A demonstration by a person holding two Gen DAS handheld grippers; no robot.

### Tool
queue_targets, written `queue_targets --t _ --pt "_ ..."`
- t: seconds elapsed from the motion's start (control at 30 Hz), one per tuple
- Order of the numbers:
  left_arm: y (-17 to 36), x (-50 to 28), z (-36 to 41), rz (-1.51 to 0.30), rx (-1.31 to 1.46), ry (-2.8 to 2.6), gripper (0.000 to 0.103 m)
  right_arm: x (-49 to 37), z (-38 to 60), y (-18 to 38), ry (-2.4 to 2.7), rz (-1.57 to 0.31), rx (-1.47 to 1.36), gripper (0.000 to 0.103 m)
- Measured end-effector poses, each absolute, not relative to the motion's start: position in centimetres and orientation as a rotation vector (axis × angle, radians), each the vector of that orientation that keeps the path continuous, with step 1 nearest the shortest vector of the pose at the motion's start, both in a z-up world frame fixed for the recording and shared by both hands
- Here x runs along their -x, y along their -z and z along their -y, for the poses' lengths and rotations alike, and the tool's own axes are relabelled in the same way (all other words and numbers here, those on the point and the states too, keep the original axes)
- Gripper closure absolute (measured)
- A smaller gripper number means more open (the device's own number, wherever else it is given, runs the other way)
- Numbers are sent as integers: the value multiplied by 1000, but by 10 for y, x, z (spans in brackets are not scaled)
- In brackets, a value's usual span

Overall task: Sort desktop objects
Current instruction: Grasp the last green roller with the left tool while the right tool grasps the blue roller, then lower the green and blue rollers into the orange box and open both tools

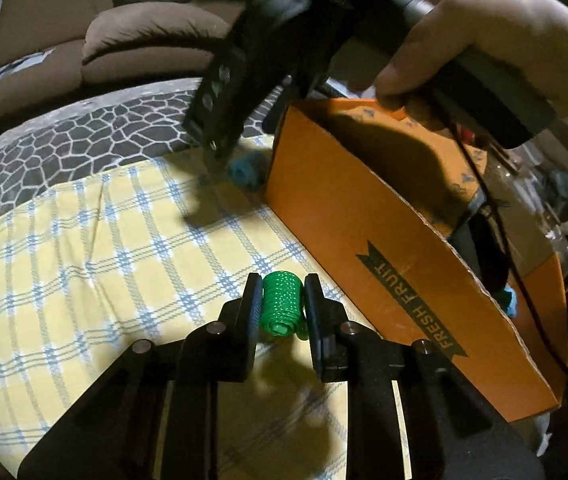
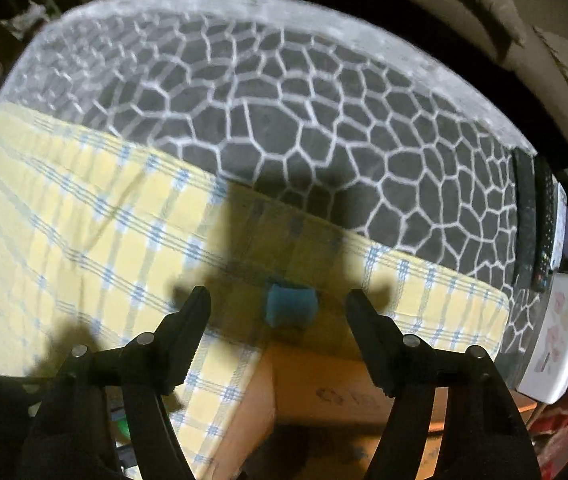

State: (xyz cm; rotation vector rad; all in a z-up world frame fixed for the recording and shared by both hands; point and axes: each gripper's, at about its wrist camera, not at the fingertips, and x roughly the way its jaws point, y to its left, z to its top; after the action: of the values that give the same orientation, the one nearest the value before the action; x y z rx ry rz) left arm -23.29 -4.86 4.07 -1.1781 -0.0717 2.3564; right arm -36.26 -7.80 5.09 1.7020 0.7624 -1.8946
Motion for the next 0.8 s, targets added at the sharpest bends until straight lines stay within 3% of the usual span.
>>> queue_targets --t 0.13,0.17,0.2,0.27,0.43,0.57,0.8 --pt "-45 229 56 86 1167 -2361 83 366 77 -38 1848 -796 -1769 32" --pt "-46 228 57 89 1164 -2362 83 367 76 -36 1839 -808 -1780 38" --pt "-47 228 59 90 1161 -2366 83 367 76 -34 1828 -812 -1793 56" --pt "-50 227 60 99 1154 -2368 83 367 75 -31 1812 -822 -1810 68" --pt "-52 224 62 104 1150 -2371 83 364 73 -23 1794 -835 -1828 67" --pt "-54 223 62 105 1150 -2375 83 360 73 -26 1827 -824 -1789 72" --pt "-71 213 58 93 1139 -2392 83 347 67 -67 1895 -715 -1682 72"
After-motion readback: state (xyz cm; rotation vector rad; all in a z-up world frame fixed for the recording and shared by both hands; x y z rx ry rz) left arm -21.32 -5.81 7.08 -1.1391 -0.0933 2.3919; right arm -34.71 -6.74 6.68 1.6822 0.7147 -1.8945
